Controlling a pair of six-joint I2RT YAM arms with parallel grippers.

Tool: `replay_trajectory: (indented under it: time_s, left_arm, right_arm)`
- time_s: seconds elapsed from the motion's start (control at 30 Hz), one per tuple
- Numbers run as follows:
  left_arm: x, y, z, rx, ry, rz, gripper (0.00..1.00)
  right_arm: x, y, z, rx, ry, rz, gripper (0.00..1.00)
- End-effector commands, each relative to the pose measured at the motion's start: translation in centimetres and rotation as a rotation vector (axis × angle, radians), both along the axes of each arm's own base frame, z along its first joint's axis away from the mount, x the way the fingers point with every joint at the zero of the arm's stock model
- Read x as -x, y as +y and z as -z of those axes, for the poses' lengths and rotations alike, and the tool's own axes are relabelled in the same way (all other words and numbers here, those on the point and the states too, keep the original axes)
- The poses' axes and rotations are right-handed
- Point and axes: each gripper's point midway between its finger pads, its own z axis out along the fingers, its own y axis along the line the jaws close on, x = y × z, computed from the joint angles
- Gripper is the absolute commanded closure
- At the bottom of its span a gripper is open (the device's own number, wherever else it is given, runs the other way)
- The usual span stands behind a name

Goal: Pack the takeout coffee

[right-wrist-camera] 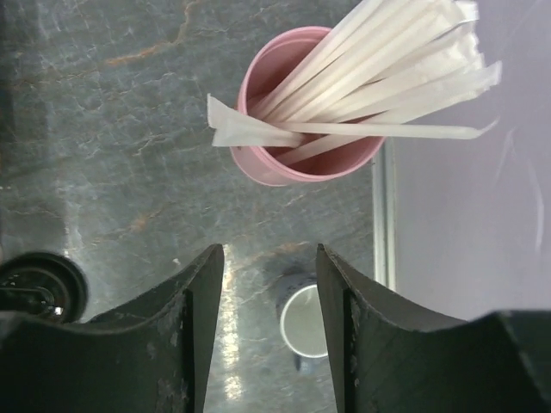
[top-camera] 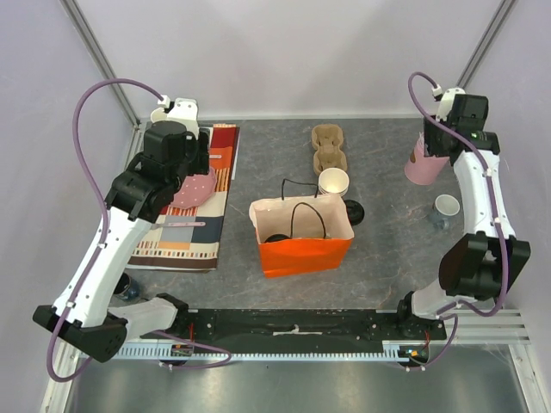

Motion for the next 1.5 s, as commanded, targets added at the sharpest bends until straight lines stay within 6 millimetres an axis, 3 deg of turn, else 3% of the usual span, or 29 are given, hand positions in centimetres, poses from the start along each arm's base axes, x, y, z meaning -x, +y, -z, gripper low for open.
replay_trajectory:
  time_s: [0.0,0.1,0.17,0.33,0.6,0.73,0.87,1.1,1.3,1.43,1.47]
  left_arm:
    - [-0.2,-0.3,0.1,-0.024,0.004,0.034,0.33]
    - [-0.5,-0.4,0.4,-0.035,0.012,0.037,0.34]
    - [-0.6,-0.5,0.8,-0.038,0.023,0.045,0.34]
    - [-0.3,-0.8,3.3,-0.041,0.080,0.051,0.33]
    - [0.0,-0.9,5.0,-0.045,0.122,0.064,0.32]
    - [0.0,-0.9,5.1,-0.047,0.123,0.066,0.33]
    - [-0.2,-1.1,5.1,-0.045,0.125,0.068,0.33]
    - [-0.3,-1.0,5.2,-0.054,0.129,0.066,0.33]
    - [-0.2,-1.0,5.4,-0.053,0.133,0.065,0.34]
    - [-0.3,-1.0,5.4,-0.053,0.135,0.066,0.34]
    - [-0.3,-1.0,5.4,-0.053,0.135,0.066,0.34]
  right_arm:
    - [-1.0,-0.5,-3.5,0.136,-0.152,-0.176,0.49]
    - [-2.1,-1.1,-1.8,0.124,-0.132,-0.185,0.51]
    - [-3.0,-0.9,-1.8,0.126,-0.138,-0.216,0.50]
    - [-5.0,-1.1,-0.6,0.133,-0.127,-0.252,0.48]
    - [-6.1,-1.4,1.7,0.145,-0.096,-0.270,0.49]
    - [-6.6,-1.7,1.8,0.157,-0.101,-0.270,0.52]
    - [-7.1,-1.0,1.8,0.144,-0.110,-0.316,0.63]
    - [-8.4,-0.5,1.7,0.102,-0.133,-0.328,0.64]
    - [-7.8,-0.6,1.9,0.108,-0.121,-0.322,0.79]
    - [-6.9,-0.6,2.4,0.113,-0.100,-0.319,1.00]
    - [-6.8,-0.8,2.2,0.118,-0.103,-0.305,1.00]
